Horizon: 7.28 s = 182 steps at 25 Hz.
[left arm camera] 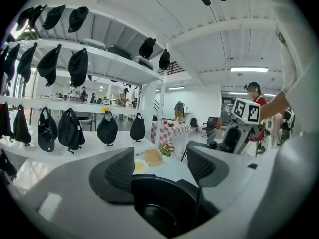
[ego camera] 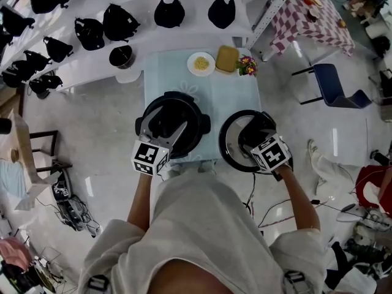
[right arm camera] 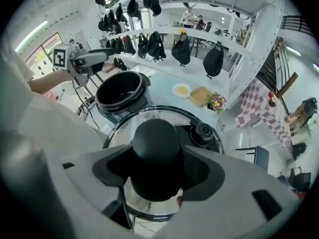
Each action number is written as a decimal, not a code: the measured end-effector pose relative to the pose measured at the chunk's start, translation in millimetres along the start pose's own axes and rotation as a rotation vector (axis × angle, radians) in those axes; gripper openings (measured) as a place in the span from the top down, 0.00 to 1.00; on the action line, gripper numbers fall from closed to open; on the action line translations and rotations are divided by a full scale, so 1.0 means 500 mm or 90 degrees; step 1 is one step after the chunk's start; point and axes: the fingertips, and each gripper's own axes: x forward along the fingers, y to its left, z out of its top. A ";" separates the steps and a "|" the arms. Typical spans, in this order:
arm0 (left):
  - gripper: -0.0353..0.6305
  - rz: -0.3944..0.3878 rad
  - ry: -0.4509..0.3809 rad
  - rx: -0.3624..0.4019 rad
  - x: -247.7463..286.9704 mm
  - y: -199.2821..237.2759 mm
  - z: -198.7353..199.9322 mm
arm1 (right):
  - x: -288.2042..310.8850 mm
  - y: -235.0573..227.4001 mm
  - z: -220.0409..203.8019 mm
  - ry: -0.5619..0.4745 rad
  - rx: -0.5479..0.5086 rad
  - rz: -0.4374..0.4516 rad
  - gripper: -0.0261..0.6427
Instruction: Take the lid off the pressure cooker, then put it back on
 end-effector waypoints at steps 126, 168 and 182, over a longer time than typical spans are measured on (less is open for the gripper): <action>0.46 0.230 -0.038 -0.075 -0.299 0.301 -0.070 | 0.224 0.404 0.458 0.090 -0.582 0.185 0.53; 0.66 0.097 -0.026 0.004 -0.086 0.106 0.049 | -0.127 0.013 0.362 -0.562 0.038 -0.069 0.74; 0.92 0.077 -0.035 -0.010 -0.075 0.050 0.029 | -0.162 -0.015 0.230 -0.639 0.141 -0.109 0.96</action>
